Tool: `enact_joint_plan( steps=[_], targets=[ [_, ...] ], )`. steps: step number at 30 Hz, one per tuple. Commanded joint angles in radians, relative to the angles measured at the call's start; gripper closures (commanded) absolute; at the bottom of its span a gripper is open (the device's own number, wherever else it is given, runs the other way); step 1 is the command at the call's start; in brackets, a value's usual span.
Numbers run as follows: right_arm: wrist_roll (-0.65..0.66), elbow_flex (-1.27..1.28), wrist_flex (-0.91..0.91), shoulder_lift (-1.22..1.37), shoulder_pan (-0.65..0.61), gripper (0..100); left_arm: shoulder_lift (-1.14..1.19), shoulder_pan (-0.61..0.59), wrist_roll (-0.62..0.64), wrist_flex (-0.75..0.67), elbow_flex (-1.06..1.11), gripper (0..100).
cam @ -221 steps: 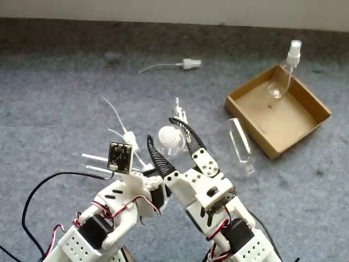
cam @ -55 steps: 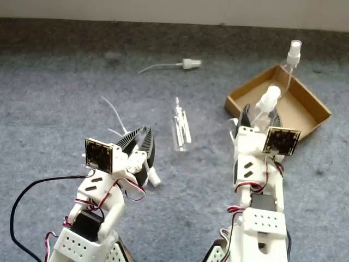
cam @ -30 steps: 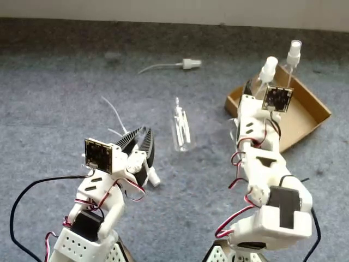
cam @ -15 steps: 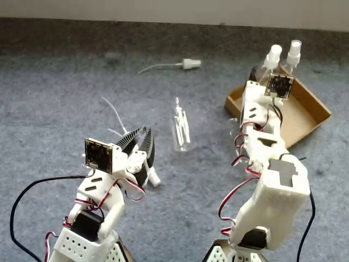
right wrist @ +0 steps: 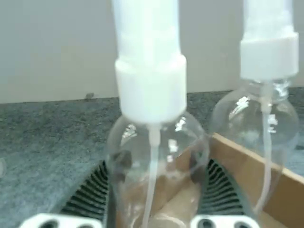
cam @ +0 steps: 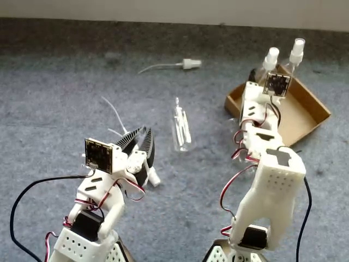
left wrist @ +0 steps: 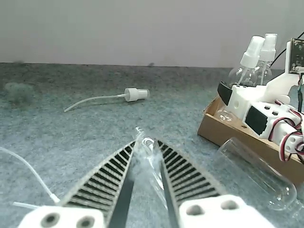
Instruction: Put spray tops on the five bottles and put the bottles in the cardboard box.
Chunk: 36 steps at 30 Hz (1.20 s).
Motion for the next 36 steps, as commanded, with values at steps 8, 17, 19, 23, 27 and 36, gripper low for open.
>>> enact_joint_plan(
  steps=[8,17,19,23,27,36],
  targets=[
    [0.009,-0.053,-0.031,-0.025,0.002,89.8,0.007,-0.010,0.006,0.003,0.021,100],
    [0.012,-0.048,-0.033,-0.027,0.002,89.7,0.007,-0.012,0.006,0.003,0.021,100],
    [0.012,-0.048,-0.033,-0.028,0.001,89.7,0.007,-0.013,0.006,0.003,0.021,100],
    [0.012,-0.048,-0.031,-0.030,0.001,89.7,0.007,-0.013,0.006,0.003,0.021,100],
    [0.012,-0.048,-0.030,-0.030,0.001,89.7,0.007,-0.013,0.006,0.003,0.021,100],
    [0.012,-0.015,-0.027,-0.110,-0.010,89.7,0.007,-0.013,0.006,0.003,0.021,100]
  ],
)
